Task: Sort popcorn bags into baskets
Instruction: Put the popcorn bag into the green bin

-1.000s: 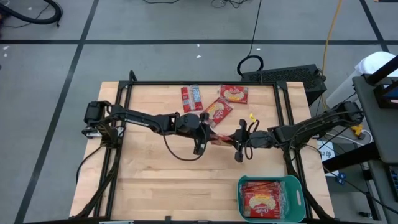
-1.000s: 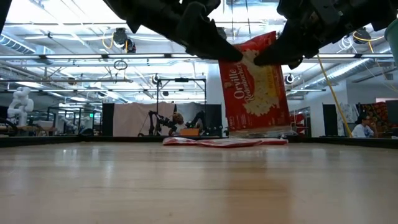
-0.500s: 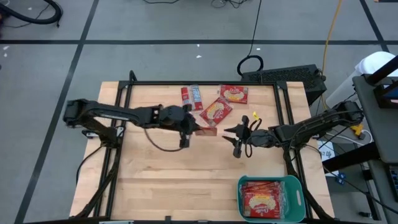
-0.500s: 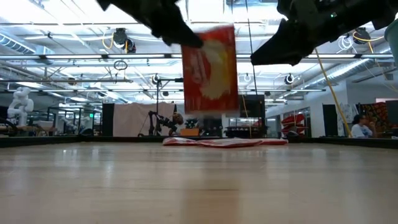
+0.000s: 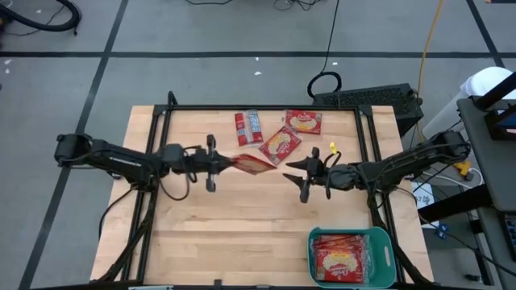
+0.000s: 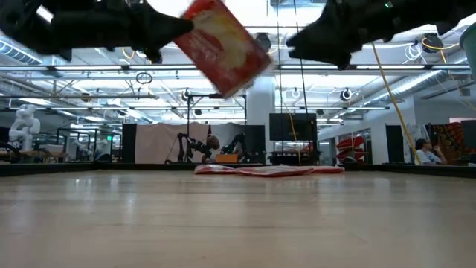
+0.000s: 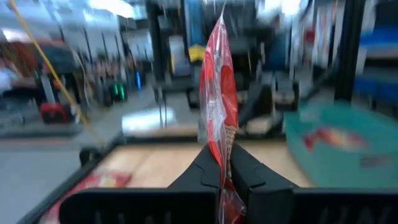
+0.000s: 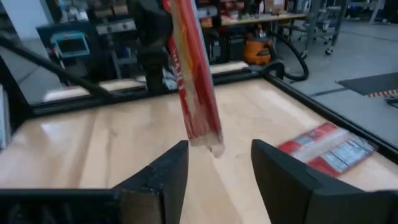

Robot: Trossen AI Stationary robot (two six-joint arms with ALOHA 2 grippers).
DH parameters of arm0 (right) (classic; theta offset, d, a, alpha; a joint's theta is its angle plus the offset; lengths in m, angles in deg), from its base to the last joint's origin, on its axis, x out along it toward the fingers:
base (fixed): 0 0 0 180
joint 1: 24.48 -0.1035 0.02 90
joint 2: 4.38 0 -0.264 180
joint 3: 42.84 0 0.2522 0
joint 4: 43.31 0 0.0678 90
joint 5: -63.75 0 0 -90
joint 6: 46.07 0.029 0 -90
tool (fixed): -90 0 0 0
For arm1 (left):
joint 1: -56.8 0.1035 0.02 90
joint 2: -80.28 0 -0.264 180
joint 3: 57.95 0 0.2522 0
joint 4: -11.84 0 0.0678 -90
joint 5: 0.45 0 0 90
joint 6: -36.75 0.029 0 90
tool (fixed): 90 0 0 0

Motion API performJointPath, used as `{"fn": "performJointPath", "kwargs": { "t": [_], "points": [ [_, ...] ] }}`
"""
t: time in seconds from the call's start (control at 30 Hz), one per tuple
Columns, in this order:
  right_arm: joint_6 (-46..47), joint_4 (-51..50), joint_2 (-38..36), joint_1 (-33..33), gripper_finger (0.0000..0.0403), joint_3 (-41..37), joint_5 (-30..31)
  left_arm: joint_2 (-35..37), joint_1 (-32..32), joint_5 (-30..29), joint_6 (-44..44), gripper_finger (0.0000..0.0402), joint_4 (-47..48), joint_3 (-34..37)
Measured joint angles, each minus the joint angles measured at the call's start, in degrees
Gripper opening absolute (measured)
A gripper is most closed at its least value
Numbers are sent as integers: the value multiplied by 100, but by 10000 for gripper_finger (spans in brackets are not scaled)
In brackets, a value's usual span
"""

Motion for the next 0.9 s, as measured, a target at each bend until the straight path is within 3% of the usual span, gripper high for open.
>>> {"fn": "performJointPath", "kwargs": {
  "t": [0.13, 0.27, 0.5, 0.73, 0.9],
  "points": [
    [45, 239, 39, 115, 169, 77, 63, -538, -25, 1, -305, 2, -1257, 436],
    [-145, -96, 103, 191, 169, 658, 135, -1270, -132, -2, -322, 2, -2017, 302],
    [132, -2709, 289, 382, 169, 2009, -390, -2580, -261, -4, -275, 2, -3424, -225],
    [593, -4453, 377, 390, 169, 2794, -737, -3371, -262, 7, -172, 3, -3746, -785],
    [881, -5178, 372, 380, 169, 3126, -993, -3555, -243, -3, -167, 4, -3783, -783]
  ]
}}
